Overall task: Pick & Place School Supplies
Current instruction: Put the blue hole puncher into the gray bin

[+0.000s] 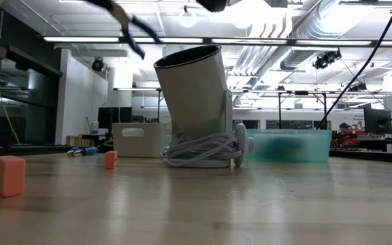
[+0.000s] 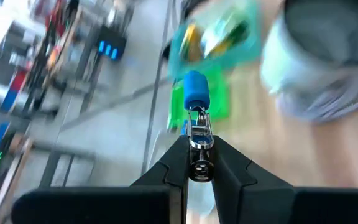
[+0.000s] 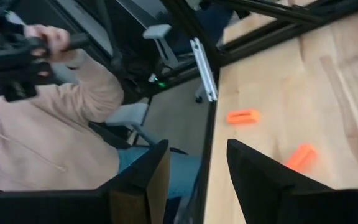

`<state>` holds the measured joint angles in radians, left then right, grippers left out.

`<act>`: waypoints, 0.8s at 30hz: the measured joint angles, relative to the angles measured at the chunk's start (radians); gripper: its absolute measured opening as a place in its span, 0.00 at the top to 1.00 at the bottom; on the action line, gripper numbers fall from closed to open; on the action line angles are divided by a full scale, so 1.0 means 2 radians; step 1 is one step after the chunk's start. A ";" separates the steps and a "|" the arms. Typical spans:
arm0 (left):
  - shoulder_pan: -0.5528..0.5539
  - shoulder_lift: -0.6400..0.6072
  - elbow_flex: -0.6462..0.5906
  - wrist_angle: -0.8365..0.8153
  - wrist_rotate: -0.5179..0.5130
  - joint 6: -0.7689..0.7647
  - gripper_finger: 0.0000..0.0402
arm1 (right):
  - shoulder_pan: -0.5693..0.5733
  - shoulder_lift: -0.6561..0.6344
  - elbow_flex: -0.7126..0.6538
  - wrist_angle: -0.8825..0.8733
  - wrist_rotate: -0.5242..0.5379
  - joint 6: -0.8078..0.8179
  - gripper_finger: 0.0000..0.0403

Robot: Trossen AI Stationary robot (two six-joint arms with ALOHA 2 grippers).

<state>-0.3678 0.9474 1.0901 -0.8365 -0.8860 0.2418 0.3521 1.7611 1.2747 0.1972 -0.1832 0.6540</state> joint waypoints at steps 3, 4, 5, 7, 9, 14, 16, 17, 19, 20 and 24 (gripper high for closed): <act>0.053 0.024 -0.005 -0.008 0.010 0.010 0.91 | 0.007 0.000 0.000 0.014 0.000 0.000 0.63; 0.068 0.034 -0.006 -0.008 0.016 0.018 0.91 | 0.008 0.000 0.000 0.016 0.000 0.000 0.63; 0.083 0.045 -0.007 -0.008 0.023 0.026 0.91 | 0.011 0.000 0.000 0.019 0.001 0.000 0.63; 0.108 0.070 -0.007 -0.006 0.025 0.040 0.91 | 0.016 0.000 0.000 0.024 0.005 0.000 0.63; 0.130 0.096 -0.007 -0.002 0.015 0.058 0.91 | 0.022 0.000 0.000 0.027 0.014 -0.002 0.63; 0.174 0.157 -0.007 0.038 -0.005 0.100 0.91 | 0.039 0.000 0.000 0.035 0.026 -0.014 0.63; 0.189 0.178 -0.007 0.056 -0.004 0.109 0.91 | 0.048 0.000 0.000 0.036 0.033 -0.015 0.63; 0.195 0.187 -0.007 0.062 -0.004 0.111 0.91 | 0.053 0.000 0.000 0.035 0.038 -0.016 0.63; 0.207 0.201 -0.007 0.073 -0.003 0.111 0.91 | 0.063 0.000 0.000 0.036 0.047 -0.022 0.63; 0.212 0.207 -0.007 0.078 -0.003 0.111 0.91 | 0.069 0.000 0.000 0.037 0.053 -0.025 0.63; 0.234 0.225 -0.007 0.102 0.006 0.096 0.91 | 0.091 0.000 0.000 0.038 0.078 -0.029 0.63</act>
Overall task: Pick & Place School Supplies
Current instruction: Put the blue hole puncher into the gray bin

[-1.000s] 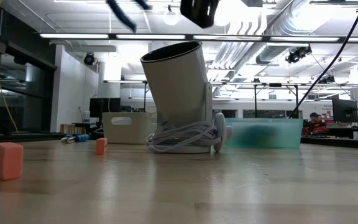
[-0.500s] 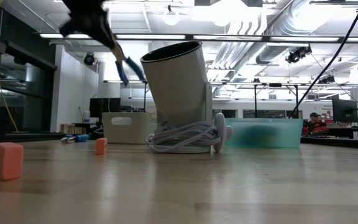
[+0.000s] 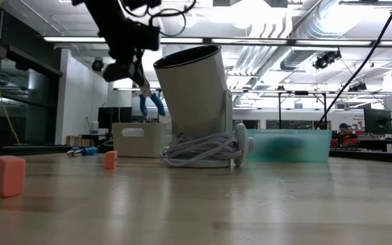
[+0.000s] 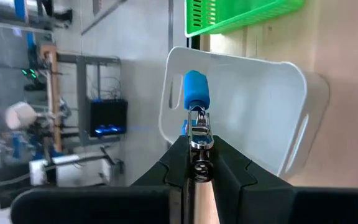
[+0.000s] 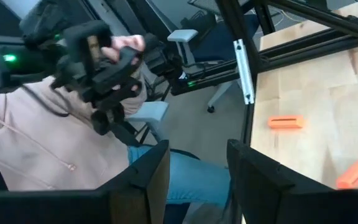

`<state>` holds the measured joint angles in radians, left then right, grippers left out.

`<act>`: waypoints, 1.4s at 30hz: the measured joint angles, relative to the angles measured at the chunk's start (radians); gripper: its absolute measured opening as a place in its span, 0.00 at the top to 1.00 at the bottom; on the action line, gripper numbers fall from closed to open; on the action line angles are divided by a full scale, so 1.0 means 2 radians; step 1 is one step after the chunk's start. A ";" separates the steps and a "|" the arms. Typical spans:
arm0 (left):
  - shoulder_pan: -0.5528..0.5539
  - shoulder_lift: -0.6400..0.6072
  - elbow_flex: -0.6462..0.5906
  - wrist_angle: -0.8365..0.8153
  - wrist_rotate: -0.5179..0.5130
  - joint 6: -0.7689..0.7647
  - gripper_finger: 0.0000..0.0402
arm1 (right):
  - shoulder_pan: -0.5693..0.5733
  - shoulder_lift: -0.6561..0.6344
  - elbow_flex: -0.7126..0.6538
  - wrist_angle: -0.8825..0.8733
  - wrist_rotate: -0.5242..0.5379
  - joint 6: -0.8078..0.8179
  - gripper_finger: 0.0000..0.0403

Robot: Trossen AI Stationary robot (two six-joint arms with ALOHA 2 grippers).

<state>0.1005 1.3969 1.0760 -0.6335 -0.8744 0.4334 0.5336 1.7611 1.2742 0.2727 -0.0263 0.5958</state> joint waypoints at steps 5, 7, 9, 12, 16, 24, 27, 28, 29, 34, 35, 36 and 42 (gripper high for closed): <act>0.032 0.010 -0.007 0.024 0.036 -0.019 0.91 | 0.020 0.000 0.000 0.005 0.025 -0.012 0.63; 0.047 0.010 -0.024 0.040 0.035 -0.004 0.91 | 0.025 0.000 0.000 0.007 0.027 -0.012 0.63; 0.060 0.010 -0.044 0.074 0.038 0.012 0.91 | 0.026 0.000 0.000 0.009 0.027 -0.013 0.63; 0.076 0.010 -0.070 0.115 0.044 0.037 0.91 | 0.026 0.000 0.000 0.013 0.027 -0.013 0.63; 0.086 0.010 -0.100 0.186 0.067 0.075 0.91 | 0.021 0.000 0.000 0.016 0.027 -0.013 0.63; 0.120 0.010 -0.137 0.235 0.106 0.113 0.91 | 0.013 0.000 0.000 0.022 0.026 -0.013 0.63; 0.131 0.010 -0.141 0.233 0.116 0.113 0.91 | 0.013 0.000 0.000 0.029 0.025 -0.014 0.63; 0.134 0.010 -0.141 0.233 0.122 0.113 0.90 | 0.013 0.000 0.000 0.029 0.025 -0.014 0.63; 0.136 0.010 -0.141 0.232 0.130 0.113 0.89 | 0.013 0.000 0.000 0.029 0.025 -0.014 0.63; 0.139 0.010 -0.141 0.231 0.170 0.113 0.85 | 0.013 0.000 0.000 0.031 0.025 -0.014 0.63; 0.139 0.010 -0.141 0.231 0.173 0.113 0.85 | 0.013 0.000 0.000 0.031 0.026 -0.014 0.63; 0.139 0.010 -0.141 0.231 0.174 0.113 0.85 | 0.013 0.000 0.000 0.031 0.026 -0.013 0.63; 0.139 0.010 -0.141 0.231 0.175 0.113 0.84 | 0.013 0.000 0.000 0.036 0.026 -0.012 0.63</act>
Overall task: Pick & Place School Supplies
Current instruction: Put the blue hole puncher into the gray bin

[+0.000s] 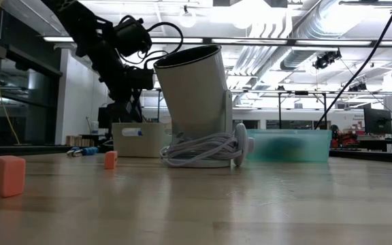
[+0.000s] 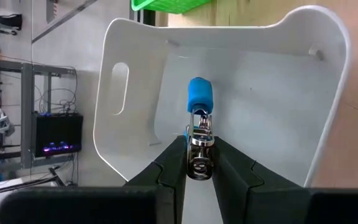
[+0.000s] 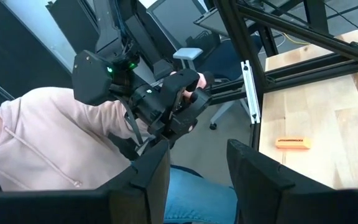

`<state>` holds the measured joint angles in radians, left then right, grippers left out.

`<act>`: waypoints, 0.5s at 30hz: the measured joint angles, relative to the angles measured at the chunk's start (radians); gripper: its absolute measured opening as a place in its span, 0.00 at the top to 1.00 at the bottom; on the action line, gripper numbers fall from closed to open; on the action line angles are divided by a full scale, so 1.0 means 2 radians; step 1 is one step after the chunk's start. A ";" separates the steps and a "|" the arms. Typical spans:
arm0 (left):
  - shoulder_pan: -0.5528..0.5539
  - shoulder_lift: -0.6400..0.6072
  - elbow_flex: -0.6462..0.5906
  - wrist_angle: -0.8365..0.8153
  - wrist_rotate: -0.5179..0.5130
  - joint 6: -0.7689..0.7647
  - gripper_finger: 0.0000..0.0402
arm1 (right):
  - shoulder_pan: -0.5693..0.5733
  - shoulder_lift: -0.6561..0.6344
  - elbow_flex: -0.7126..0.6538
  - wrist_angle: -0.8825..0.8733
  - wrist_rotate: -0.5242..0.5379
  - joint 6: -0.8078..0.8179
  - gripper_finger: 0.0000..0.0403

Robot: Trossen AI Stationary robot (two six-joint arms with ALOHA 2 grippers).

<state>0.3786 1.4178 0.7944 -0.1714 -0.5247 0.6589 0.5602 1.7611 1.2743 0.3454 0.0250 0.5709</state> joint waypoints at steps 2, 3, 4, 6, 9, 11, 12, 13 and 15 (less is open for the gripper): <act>0.000 0.000 0.000 0.000 0.000 0.000 0.84 | 0.000 0.000 0.000 0.001 0.000 0.000 0.63; 0.000 0.000 0.000 0.000 0.000 -0.001 0.84 | 0.000 0.000 0.000 0.001 0.000 0.000 0.63; 0.000 0.000 0.000 0.000 0.000 -0.001 0.84 | 0.000 0.000 0.000 0.002 0.000 0.000 0.63; 0.000 0.000 0.000 0.000 0.000 -0.001 0.84 | 0.000 0.000 0.000 0.002 0.000 0.000 0.63; 0.000 0.000 0.000 0.000 0.000 -0.001 0.83 | 0.000 0.000 0.000 0.002 0.000 0.000 0.63; 0.000 0.000 0.000 0.000 0.000 -0.002 0.80 | 0.000 0.000 0.000 0.002 0.000 0.000 0.63; 0.000 0.000 0.000 0.000 0.000 -0.004 0.78 | 0.000 0.000 0.000 0.002 0.000 0.000 0.63; 0.000 0.000 0.000 0.000 0.000 -0.005 0.76 | 0.000 0.000 0.000 0.002 -0.001 0.000 0.63; 0.000 0.000 0.000 0.000 0.000 -0.006 0.71 | 0.000 0.000 0.000 0.002 -0.001 0.001 0.63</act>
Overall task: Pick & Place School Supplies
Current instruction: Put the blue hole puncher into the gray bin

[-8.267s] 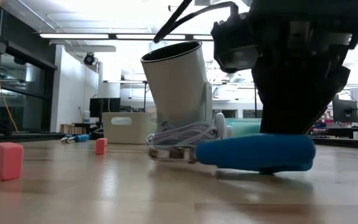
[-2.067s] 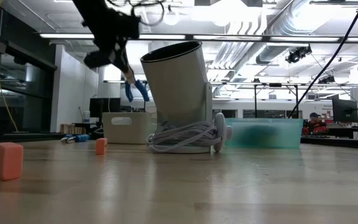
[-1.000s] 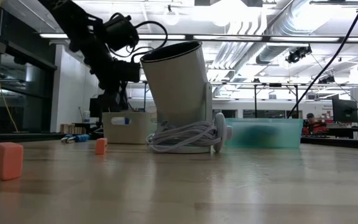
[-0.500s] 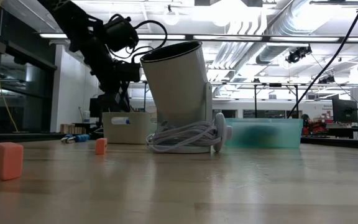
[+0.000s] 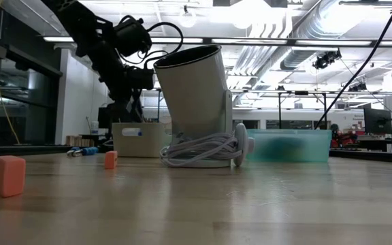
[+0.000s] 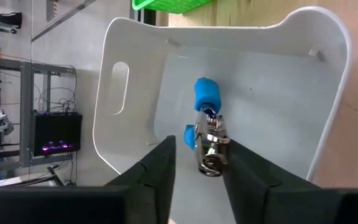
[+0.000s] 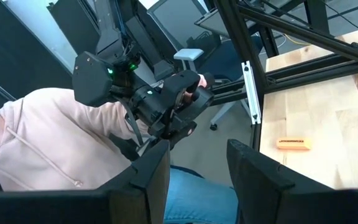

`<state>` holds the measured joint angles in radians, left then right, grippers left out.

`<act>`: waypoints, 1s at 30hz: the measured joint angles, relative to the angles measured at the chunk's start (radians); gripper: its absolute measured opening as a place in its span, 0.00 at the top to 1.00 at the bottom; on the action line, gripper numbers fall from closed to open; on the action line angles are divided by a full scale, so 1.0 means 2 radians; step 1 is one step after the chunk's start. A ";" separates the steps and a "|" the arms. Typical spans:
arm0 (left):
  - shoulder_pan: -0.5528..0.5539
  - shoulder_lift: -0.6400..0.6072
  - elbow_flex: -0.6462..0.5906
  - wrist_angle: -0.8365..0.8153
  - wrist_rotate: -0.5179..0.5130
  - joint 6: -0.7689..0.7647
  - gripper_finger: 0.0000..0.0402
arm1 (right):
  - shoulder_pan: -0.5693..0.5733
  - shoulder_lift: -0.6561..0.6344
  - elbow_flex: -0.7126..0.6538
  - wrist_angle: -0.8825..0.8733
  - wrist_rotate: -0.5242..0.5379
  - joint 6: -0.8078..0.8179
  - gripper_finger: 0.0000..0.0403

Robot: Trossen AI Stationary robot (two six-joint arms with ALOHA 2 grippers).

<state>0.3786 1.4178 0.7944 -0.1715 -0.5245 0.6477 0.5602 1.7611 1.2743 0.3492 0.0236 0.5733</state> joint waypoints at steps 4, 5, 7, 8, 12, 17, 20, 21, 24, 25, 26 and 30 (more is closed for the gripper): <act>-0.006 0.000 0.000 0.000 -0.002 0.000 0.62 | 0.000 0.000 0.000 0.000 0.000 0.003 0.63; -0.011 0.000 0.000 -0.001 -0.007 0.000 0.61 | 0.000 0.000 0.000 0.000 0.000 0.003 0.63; -0.025 0.000 0.000 0.000 -0.021 0.001 0.59 | 0.000 0.000 0.000 0.000 0.000 0.003 0.63; -0.034 0.000 0.000 0.000 -0.028 0.003 0.59 | 0.000 0.000 0.000 0.000 0.000 0.003 0.63; -0.067 0.000 0.000 0.000 -0.071 0.005 0.58 | 0.000 0.000 0.000 0.000 0.000 0.003 0.63; -0.092 0.000 0.000 0.000 -0.118 0.009 0.58 | 0.000 0.000 0.000 0.000 0.000 0.003 0.63; -0.102 0.000 0.000 0.003 -0.140 0.019 0.58 | 0.000 0.000 0.000 0.000 0.000 0.003 0.63; -0.104 0.000 0.000 0.006 -0.147 0.018 0.58 | 0.000 0.000 0.000 0.000 0.000 0.003 0.63; -0.113 0.000 0.000 0.019 -0.168 0.018 0.58 | 0.000 0.000 0.000 0.000 0.000 0.003 0.63; -0.117 0.000 0.000 0.023 -0.174 0.018 0.58 | 0.000 0.000 0.000 0.000 0.000 0.003 0.63; -0.121 0.000 0.000 0.027 -0.178 0.018 0.58 | 0.000 0.000 0.000 0.000 0.000 0.003 0.63; -0.138 0.000 0.000 0.047 -0.195 0.018 0.58 | 0.000 0.000 0.000 0.000 0.000 0.000 0.63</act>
<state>0.1032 1.4170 0.7948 -0.0779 -0.9140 0.6834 0.5602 1.7611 1.2743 0.3492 0.0238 0.5740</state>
